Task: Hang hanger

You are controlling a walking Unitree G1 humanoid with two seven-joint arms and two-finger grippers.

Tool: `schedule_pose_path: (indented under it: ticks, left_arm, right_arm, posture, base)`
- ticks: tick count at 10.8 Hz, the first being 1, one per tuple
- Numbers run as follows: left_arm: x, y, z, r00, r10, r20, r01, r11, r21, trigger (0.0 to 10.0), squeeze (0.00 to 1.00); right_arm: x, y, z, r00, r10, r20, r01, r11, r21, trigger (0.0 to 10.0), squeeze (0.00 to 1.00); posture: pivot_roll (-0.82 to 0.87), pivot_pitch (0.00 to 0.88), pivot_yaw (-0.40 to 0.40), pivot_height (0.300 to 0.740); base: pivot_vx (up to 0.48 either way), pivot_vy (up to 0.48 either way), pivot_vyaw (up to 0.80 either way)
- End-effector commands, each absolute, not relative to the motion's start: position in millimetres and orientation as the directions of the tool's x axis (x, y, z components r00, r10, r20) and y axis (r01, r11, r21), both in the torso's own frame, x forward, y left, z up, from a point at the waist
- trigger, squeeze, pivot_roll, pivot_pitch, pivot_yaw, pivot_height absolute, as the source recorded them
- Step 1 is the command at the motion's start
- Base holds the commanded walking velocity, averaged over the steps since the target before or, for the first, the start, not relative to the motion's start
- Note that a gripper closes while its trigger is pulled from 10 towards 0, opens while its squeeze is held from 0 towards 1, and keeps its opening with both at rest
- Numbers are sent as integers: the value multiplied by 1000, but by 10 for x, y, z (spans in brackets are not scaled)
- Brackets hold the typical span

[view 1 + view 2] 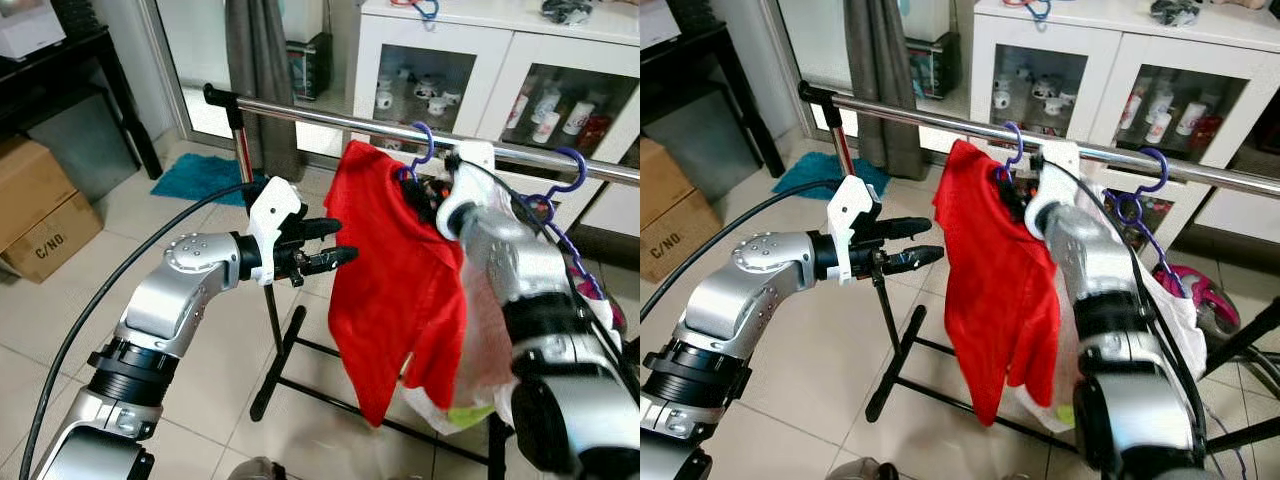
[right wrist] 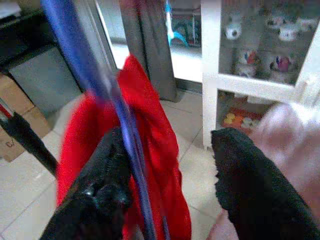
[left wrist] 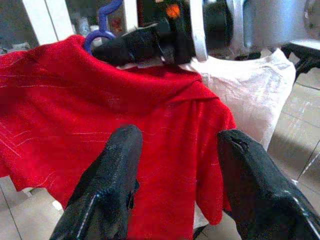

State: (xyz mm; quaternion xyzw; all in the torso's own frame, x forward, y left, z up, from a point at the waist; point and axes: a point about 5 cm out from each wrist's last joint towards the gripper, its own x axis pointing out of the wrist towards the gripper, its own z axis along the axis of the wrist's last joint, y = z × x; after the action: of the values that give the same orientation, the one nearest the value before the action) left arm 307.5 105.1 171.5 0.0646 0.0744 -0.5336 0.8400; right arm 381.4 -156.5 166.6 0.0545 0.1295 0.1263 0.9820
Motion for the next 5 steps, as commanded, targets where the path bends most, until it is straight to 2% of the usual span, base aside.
schedule_pose_path:
  ticks: [1,2,5]
  left_arm:
    - [3099,1048,1758,412,-888,-202,910,410,54,10000,0]
    - [3096,1049,1755,412,-888,-203,911,410,56,10000,0]
    - [3092,1055,1751,416,-885,-209,909,412,65,10000,0]
  right_arm:
    - [3834,-1530,1686,931,273,-244,-242,959,147,0,0]
    - [3838,-1516,1676,929,275,-248,-245,958,146,314,0]
    - [3848,-1459,1666,920,298,-253,-265,951,159,0,0]
  posture:
    - [13,0,38,740]
    - [13,0,38,740]
    - [18,0,30,740]
  base:
    - [0,0,0]
    - [0,0,0]
    - [0,0,0]
